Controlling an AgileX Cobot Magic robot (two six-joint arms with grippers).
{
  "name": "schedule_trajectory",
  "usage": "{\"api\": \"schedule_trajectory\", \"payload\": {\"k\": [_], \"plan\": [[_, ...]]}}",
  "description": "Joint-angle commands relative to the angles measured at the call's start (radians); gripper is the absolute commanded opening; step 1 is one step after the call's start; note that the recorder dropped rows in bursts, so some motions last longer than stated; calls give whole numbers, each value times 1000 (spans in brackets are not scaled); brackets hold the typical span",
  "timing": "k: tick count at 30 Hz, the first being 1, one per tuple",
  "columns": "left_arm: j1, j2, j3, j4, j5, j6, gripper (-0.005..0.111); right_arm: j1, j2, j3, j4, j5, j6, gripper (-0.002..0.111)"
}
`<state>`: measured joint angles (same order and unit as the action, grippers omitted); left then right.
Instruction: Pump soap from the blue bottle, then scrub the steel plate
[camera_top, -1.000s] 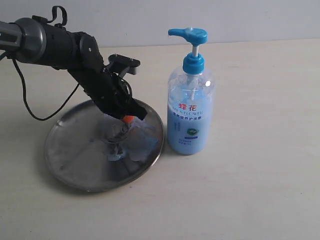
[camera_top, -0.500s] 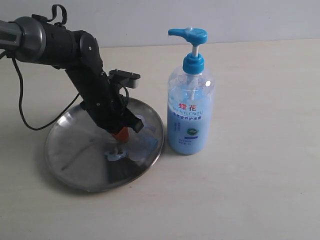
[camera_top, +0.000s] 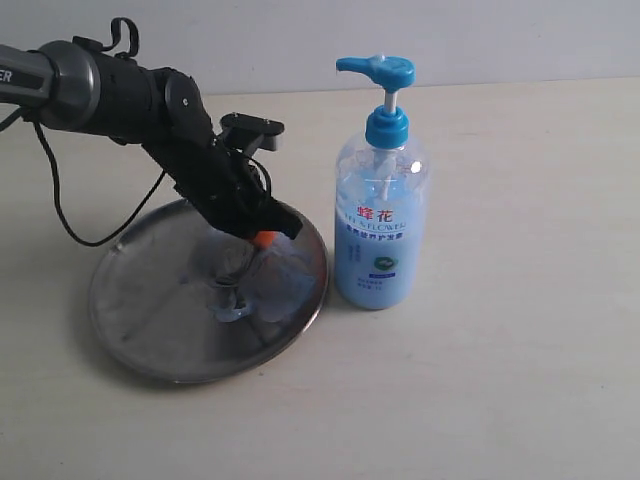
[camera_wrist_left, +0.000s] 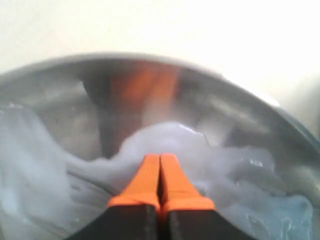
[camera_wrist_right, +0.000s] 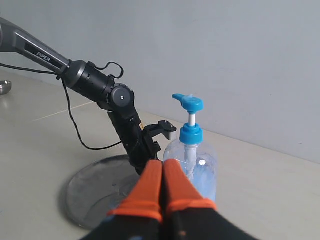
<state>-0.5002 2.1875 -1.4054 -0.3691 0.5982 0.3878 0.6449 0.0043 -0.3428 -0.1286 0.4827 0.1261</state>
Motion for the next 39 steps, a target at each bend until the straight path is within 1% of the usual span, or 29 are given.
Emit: {"api": "schedule_trajectory", "payload": {"k": [1, 6, 12, 20, 21, 25, 27, 29, 31, 39], "plan": [[-2, 47, 10, 45, -34, 2, 0, 2, -4, 10, -4, -13, -1, 0], [-2, 47, 1, 79, -42, -1, 0, 2, -4, 10, -4, -13, -1, 0], [0, 47, -14, 105, 29, -7, 0, 2, -4, 10, -6, -13, -1, 0], [0, 47, -16, 125, 200, -35, 0, 2, -4, 10, -6, -13, -1, 0], [0, 47, -16, 123, 243, -37, 0, 2, -4, 10, -6, -13, -1, 0], [-2, 47, -16, 100, 343, -37, 0, 2, -4, 10, -6, -13, -1, 0], [-11, 47, -16, 88, 358, -37, 0, 2, -4, 10, -6, -13, -1, 0], [-20, 47, -16, 88, 354, -33, 0, 2, -4, 10, -6, -13, -1, 0], [-25, 47, -16, 88, 322, -33, 0, 2, -4, 10, -6, -13, -1, 0], [-25, 47, -16, 92, 80, -32, 0, 2, -4, 10, -6, -13, -1, 0]]}}
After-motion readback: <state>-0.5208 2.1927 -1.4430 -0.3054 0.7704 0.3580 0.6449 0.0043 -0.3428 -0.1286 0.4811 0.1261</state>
